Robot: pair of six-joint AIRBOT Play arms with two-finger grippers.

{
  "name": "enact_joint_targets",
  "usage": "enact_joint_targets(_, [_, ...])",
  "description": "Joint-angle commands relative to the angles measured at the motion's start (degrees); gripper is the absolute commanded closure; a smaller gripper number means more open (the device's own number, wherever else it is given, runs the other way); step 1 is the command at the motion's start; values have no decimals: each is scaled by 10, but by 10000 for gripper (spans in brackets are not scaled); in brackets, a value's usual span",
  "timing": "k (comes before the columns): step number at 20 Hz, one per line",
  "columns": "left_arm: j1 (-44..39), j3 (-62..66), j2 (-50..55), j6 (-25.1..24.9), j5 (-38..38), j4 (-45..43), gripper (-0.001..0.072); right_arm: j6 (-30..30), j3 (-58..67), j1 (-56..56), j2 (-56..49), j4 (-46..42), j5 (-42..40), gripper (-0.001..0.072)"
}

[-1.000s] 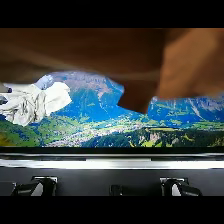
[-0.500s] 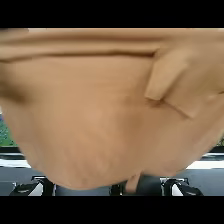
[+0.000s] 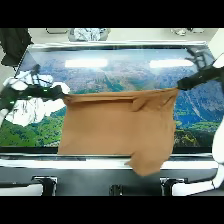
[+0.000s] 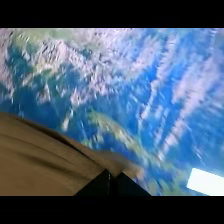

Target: Fold the shirts.

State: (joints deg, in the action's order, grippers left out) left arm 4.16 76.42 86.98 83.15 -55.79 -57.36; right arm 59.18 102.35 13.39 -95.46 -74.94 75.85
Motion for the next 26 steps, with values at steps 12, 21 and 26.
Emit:
enact_joint_targets(12, [17, 201, 189, -17, -180, 1, 676, -33, 8, 0, -88, -12, 30, 672])
enact_joint_targets(21, [-9, 156, 185, -5, -345, -79, 676, -26, -61, 0, -84, -47, 172, 673])
enact_joint_targets(26, [-9, 156, 197, -7, -346, -113, 676, -26, -106, 0, -84, -52, 173, 673])
